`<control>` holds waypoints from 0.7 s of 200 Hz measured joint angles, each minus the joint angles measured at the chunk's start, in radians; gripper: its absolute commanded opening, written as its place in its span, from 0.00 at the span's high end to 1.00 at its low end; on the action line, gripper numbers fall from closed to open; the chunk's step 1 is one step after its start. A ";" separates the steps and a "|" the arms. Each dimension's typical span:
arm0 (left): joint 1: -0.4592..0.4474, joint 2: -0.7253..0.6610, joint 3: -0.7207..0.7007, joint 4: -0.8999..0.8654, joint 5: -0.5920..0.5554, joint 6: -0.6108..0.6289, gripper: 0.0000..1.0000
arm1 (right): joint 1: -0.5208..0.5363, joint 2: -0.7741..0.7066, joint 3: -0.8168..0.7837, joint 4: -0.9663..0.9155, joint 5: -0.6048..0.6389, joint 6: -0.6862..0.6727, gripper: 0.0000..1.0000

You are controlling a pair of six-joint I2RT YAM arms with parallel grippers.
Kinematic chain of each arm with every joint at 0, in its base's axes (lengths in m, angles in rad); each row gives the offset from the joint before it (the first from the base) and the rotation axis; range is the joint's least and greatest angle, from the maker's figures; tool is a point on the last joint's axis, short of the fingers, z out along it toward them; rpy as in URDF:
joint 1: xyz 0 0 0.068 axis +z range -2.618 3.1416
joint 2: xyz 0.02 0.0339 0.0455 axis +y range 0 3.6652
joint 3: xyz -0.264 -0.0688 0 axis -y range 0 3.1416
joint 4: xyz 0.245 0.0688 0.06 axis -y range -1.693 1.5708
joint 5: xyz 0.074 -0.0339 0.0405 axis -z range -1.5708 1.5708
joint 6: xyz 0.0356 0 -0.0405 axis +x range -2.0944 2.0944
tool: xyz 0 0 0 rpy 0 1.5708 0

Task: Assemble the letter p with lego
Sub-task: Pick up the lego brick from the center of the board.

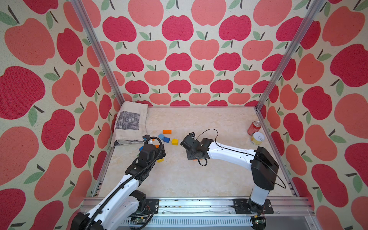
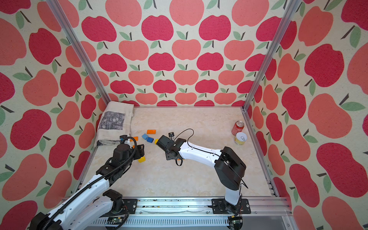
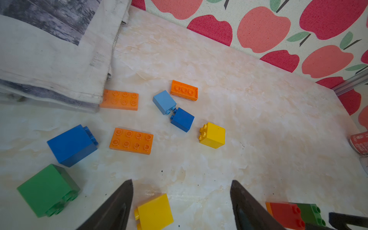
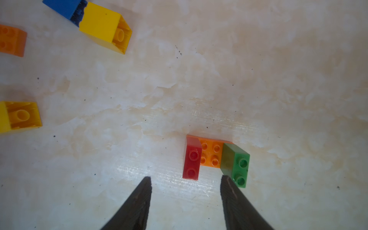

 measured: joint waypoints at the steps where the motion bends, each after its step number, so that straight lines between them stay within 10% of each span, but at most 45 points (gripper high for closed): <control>1: 0.001 0.004 0.003 -0.002 0.001 0.001 0.21 | 0.000 -0.003 -0.002 0.002 0.000 -0.002 0.39; 69: 0.080 0.389 0.258 -0.166 0.040 0.036 0.23 | 0.008 -0.428 -0.340 0.199 0.037 -0.216 0.35; 140: 0.158 0.506 0.298 -0.246 0.051 -0.011 0.17 | -0.026 -0.611 -0.548 0.334 0.063 -0.390 0.27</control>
